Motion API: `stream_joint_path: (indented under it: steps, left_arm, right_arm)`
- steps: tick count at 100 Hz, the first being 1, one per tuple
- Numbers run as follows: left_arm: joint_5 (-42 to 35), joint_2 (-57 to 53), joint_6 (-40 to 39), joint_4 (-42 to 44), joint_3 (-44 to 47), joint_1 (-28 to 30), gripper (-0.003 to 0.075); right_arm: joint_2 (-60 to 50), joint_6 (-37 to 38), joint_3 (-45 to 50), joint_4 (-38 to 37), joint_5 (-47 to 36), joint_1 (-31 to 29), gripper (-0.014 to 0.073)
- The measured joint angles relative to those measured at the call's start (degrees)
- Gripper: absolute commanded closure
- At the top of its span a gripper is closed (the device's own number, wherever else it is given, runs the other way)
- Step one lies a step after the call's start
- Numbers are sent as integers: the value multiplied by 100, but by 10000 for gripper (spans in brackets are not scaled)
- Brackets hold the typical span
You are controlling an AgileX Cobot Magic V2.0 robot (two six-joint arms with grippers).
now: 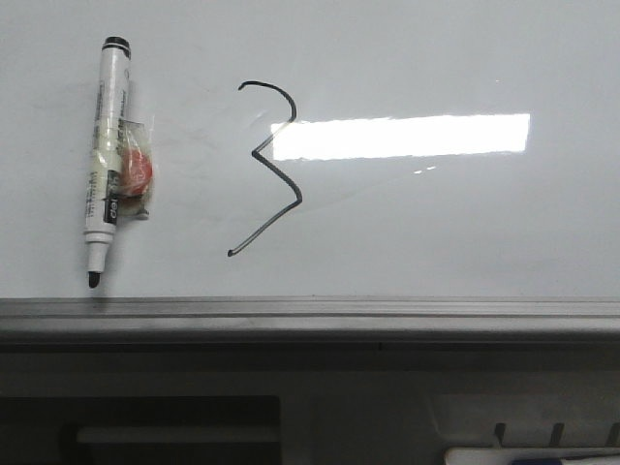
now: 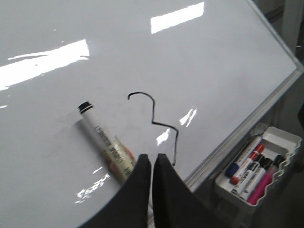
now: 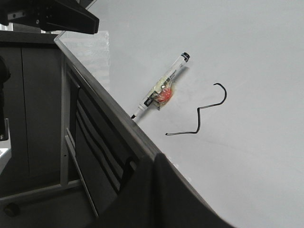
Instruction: Write number 3 on whiteboard
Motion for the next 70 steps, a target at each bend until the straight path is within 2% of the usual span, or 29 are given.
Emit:
stream_joint_path:
  steps: [37, 70]
  left_arm:
    - [-77, -252, 0, 18, 774, 2451, 741]
    - [-457, -1620, 0, -90, 1718, 3609, 741]
  right_arm:
    - [-1, 0, 0, -9, 0, 0, 657]
    - [-1, 0, 0, -9, 0, 0, 657]
